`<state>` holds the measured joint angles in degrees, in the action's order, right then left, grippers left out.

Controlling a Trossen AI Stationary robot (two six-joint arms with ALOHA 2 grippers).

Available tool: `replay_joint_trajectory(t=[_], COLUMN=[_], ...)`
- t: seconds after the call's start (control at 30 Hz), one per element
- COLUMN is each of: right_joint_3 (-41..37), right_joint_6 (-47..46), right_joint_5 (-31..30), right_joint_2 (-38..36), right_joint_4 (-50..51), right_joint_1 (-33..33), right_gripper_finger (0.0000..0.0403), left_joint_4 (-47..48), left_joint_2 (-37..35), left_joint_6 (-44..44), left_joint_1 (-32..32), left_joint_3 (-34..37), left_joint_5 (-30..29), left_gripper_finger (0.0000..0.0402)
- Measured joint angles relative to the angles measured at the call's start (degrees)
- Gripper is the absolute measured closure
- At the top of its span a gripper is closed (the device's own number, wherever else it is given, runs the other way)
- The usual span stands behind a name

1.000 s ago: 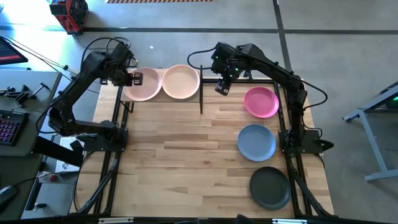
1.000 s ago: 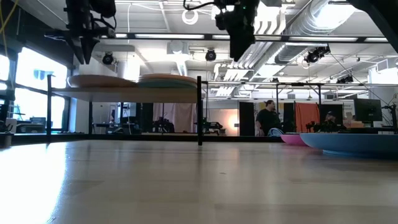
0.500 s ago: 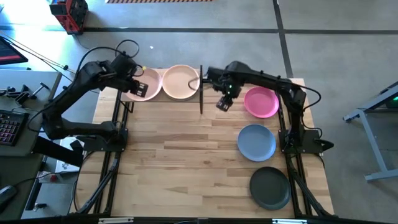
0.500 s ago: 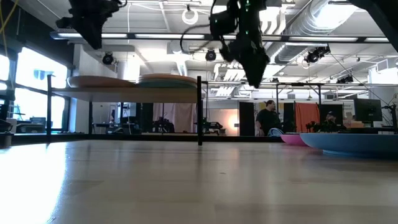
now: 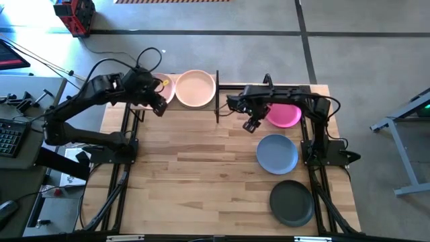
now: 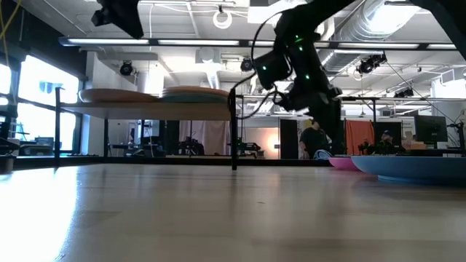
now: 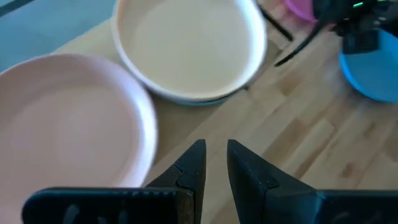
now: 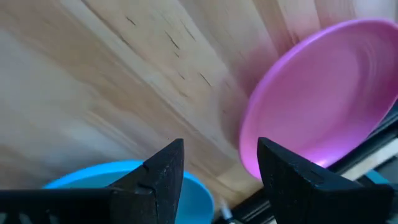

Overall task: Place and stack plates onto a shelf
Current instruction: Stack the pink plate on top of the light pink plate on the shelf

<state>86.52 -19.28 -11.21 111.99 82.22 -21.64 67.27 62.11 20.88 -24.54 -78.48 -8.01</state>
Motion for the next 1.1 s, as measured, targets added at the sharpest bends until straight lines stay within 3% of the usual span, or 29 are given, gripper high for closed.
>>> replay_joint_trajectory(t=[0.27, 0.7, 1.1], right_joint_3=[-10.0, -27.2, -32.1], right_joint_6=[-1.5, -2.8, -1.2], right_joint_5=[-2.3, -3.2, -2.9], right_joint_2=[-0.9, -13.0, -13.1], right_joint_4=[-6.1, -21.6, -26.1], right_joint_1=[-0.1, -3.0, -4.1], right_gripper_finger=[0.0222, 0.0222, 0.0222], left_joint_4=[-1.3, -1.4, -3.1], left_joint_2=[0.0, 1.7, 3.5], left_joint_6=[0.0, 3.2, 5.5], left_joint_1=[5.6, 8.6, 9.4], left_joint_3=[0.0, 0.0, 0.0], left_joint_5=[0.0, -1.6, -1.6], left_gripper_finger=[0.0349, 0.0349, 0.0349])
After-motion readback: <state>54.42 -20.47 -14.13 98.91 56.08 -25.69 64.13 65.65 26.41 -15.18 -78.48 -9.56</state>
